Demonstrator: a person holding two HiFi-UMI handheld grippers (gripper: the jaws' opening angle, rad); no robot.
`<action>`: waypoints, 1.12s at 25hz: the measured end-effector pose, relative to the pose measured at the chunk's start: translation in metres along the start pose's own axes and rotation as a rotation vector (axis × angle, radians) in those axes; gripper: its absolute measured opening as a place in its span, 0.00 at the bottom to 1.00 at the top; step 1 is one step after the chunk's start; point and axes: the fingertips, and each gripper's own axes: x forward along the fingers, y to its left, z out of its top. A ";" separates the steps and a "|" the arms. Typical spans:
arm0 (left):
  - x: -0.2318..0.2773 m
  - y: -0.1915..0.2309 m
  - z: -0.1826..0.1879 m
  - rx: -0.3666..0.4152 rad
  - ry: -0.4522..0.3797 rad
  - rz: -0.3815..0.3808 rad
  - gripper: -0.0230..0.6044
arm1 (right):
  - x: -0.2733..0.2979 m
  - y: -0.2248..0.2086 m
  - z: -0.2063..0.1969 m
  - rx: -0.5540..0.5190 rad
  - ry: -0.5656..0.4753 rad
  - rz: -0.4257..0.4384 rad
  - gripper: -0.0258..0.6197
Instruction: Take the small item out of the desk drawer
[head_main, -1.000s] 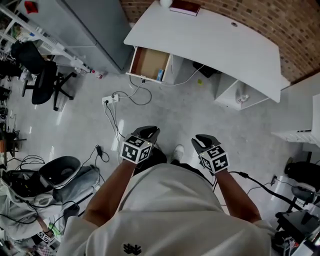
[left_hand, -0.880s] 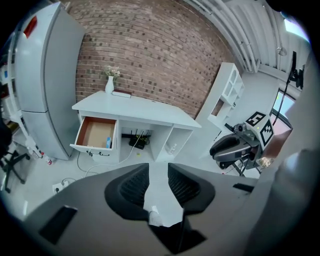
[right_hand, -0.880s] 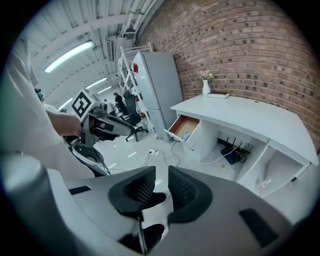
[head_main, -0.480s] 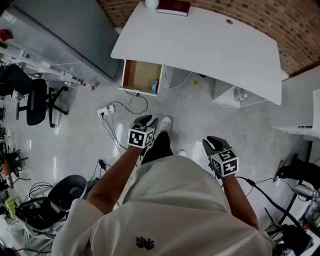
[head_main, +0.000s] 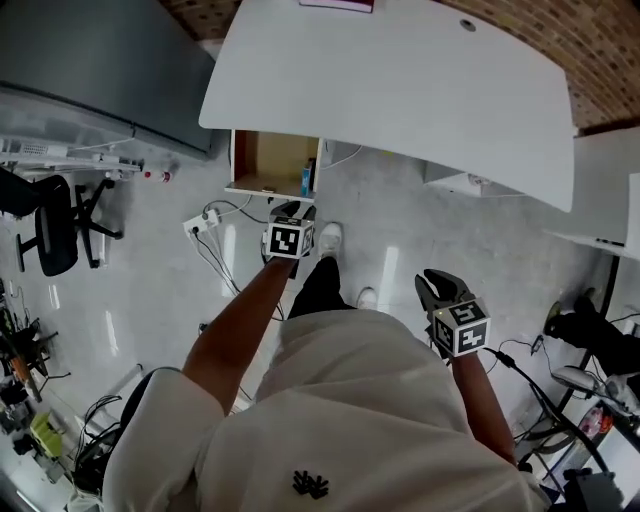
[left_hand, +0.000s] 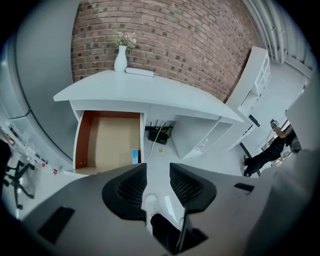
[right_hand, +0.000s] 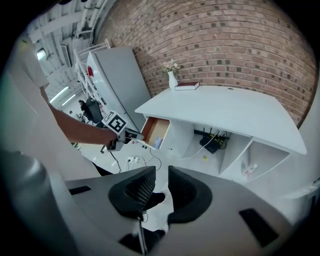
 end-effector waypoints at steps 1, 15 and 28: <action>0.013 0.009 0.004 0.000 0.010 0.009 0.26 | 0.004 -0.001 0.002 0.008 0.018 -0.004 0.20; 0.174 0.086 -0.007 -0.035 0.185 0.078 0.30 | 0.050 -0.037 0.007 0.131 0.162 -0.059 0.20; 0.216 0.102 -0.015 -0.064 0.261 0.094 0.24 | 0.060 -0.033 0.005 0.152 0.211 -0.056 0.19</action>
